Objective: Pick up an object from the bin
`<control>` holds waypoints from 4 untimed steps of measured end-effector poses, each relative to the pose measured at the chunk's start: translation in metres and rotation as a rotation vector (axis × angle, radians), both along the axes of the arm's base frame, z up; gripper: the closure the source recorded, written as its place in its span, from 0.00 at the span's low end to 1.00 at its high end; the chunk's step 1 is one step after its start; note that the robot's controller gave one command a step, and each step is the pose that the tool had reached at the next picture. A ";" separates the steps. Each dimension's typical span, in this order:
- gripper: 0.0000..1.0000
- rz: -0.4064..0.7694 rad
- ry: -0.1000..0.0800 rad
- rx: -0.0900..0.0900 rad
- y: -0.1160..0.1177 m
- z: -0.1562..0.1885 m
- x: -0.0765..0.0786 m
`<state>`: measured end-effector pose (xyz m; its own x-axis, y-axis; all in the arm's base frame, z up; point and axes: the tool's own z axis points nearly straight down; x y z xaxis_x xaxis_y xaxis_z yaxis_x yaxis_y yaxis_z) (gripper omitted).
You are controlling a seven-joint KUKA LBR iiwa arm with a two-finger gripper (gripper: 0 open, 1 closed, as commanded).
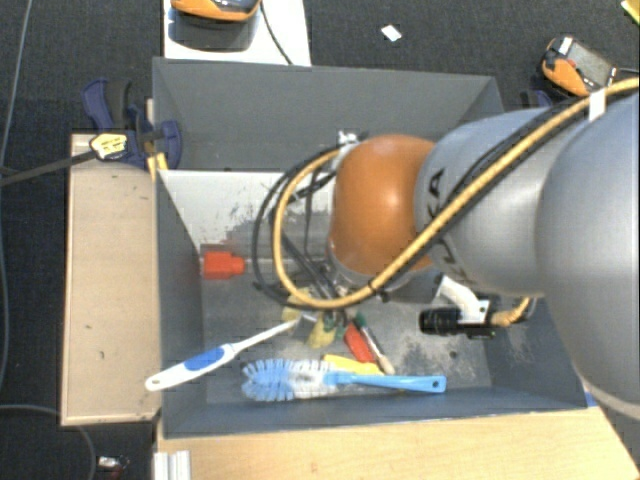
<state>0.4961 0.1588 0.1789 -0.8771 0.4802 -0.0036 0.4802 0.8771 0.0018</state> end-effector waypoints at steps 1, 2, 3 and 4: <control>1.00 0.000 0.000 0.000 0.000 0.000 0.000; 1.00 -0.096 0.002 0.000 0.010 -0.015 -0.013; 1.00 0.190 -0.003 0.000 0.071 -0.016 0.016; 1.00 -0.122 0.004 -0.003 0.056 -0.017 0.010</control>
Offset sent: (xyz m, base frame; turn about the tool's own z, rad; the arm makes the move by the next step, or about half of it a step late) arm -0.0133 0.0099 -0.0152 0.1003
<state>0.5058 0.2149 0.1620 -0.8122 0.5834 -0.0019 0.5834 0.8122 -0.0026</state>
